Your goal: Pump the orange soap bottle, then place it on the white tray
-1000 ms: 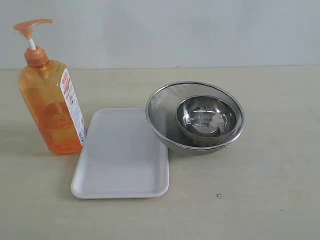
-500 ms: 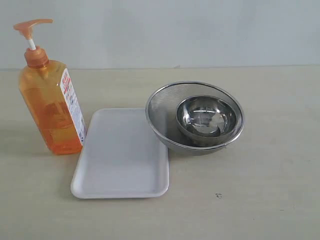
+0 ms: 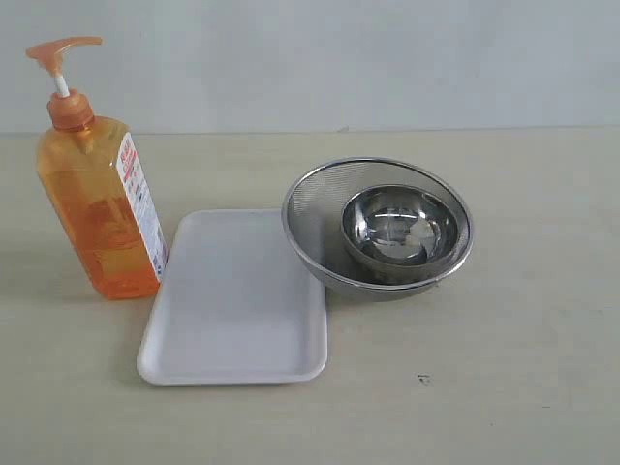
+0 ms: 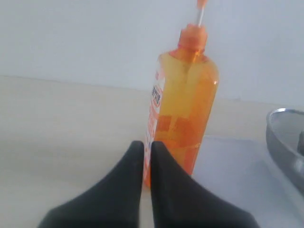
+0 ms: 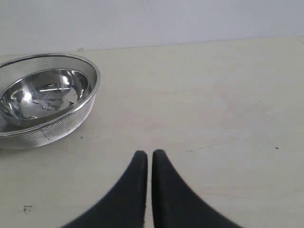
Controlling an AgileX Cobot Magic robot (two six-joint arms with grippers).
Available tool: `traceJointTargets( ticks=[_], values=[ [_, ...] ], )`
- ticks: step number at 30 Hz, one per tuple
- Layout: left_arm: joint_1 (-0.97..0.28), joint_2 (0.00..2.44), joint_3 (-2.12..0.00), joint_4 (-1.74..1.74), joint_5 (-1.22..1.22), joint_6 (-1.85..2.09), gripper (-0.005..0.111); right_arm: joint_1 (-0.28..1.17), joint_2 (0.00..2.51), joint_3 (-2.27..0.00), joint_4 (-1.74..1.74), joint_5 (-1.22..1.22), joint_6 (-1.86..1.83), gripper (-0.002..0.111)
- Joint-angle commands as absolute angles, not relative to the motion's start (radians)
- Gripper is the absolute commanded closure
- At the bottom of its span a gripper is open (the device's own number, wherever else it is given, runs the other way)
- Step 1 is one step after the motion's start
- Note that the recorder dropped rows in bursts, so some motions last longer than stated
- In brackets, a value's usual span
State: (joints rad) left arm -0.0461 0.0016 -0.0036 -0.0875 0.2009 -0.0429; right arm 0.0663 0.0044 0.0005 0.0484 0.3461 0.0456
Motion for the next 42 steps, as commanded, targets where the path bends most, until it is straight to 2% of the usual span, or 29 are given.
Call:
traceJointTargets(
  ticks=[1, 6, 27, 32, 37, 42],
  values=[
    [-0.042, 0.0, -0.006, -0.17, 0.113, -0.087, 0.102, 0.06, 0.0, 0.0, 0.042, 0.331, 0.046, 0.108],
    [-0.042, 0.0, -0.006, -0.205, -0.024, -0.142, 0.102, 0.06, 0.0, 0.0, 0.044, 0.331, 0.046, 0.108],
    [-0.044, 0.0, -0.006, -0.205, -0.089, -0.307, 0.102, 0.06, 0.0, 0.0, 0.049, 0.331, 0.046, 0.108],
    [-0.044, 0.0, -0.011, -0.198, -0.188, -0.396, 0.102, 0.06, 0.0, 0.0, 0.047, 0.331, 0.046, 0.108],
    [-0.044, 0.029, -0.123, -0.133, -0.186, -0.401, 0.102, 0.06, 0.0, 0.0, 0.047, 0.331, 0.046, 0.108],
    [-0.044, 0.267, -0.423, -0.087, -0.048, -0.389, 0.102, 0.06, 0.0, 0.0, 0.047, 0.331, 0.046, 0.108]
  ],
)
